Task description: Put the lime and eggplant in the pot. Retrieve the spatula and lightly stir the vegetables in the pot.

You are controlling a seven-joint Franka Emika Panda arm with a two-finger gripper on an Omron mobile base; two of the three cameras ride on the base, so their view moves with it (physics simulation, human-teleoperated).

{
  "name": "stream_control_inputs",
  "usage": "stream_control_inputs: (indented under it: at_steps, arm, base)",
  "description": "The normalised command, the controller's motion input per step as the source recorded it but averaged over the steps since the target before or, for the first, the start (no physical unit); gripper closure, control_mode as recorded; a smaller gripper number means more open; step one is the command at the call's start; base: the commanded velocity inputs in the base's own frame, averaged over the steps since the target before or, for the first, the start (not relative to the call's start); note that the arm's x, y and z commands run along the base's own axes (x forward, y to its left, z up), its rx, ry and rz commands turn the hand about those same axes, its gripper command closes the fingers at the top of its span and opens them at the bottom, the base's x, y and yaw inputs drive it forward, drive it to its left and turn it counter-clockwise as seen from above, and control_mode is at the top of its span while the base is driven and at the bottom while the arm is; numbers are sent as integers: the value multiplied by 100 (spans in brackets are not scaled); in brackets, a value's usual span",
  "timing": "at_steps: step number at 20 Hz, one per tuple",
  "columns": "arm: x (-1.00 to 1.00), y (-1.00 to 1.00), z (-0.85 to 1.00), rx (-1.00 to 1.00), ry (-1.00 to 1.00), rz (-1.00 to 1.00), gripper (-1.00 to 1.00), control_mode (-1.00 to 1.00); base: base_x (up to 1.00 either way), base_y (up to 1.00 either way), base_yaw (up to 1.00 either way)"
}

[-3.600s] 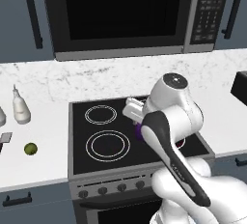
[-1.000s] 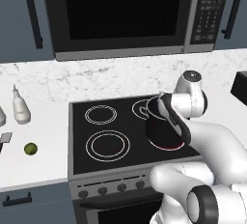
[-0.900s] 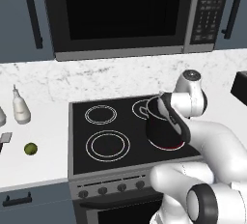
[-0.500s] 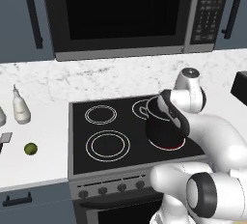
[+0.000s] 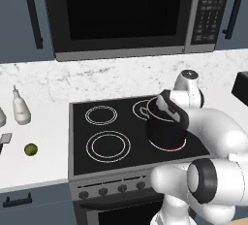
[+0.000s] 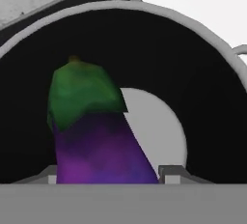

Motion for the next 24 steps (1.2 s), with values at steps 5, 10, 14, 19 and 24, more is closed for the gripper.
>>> stream_control_inputs:
  at_steps: [5,10,14,19,24]
  arm:
    - [10,0,-26,0,1,6,100,-100]
    - [4,0,-15,0,4,5,100,-100]
    - [1,0,-13,0,4,2,100,-100]
    - [0,1,-3,0,4,3,-100,-100]
    - [-12,0,0,0,1,4,-100,-100]
  base:
    - [0,0,0]
    - [0,0,0]
    - [0,0,0]
    - [0,0,0]
    - [0,0,0]
